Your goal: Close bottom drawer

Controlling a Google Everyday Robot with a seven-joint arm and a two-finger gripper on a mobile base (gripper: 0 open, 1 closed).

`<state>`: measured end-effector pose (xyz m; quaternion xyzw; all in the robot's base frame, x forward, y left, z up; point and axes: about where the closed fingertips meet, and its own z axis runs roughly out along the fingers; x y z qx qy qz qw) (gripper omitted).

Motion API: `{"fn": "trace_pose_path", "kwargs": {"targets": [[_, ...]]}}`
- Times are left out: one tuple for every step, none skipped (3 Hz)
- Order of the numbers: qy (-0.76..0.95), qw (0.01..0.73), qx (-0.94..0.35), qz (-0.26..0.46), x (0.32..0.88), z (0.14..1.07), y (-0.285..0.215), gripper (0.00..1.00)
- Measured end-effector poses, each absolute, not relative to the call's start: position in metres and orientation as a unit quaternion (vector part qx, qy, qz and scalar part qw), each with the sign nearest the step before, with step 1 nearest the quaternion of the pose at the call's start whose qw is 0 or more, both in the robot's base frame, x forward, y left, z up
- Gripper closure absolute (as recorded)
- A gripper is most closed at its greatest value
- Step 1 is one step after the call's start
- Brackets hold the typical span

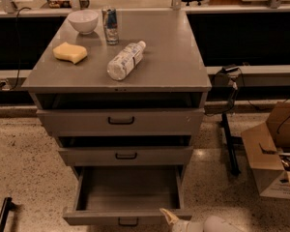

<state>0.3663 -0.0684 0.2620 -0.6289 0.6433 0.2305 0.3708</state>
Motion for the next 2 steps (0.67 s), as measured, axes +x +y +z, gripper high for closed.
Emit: {"fn": "trace_pose_path", "kwargs": {"targets": [[0.646,0.362,-0.627,0.243,0.367,0.235,-0.060,0.16],[0.648,0.357,-0.623,0.255,0.368,0.217,-0.055,0.37]]}}
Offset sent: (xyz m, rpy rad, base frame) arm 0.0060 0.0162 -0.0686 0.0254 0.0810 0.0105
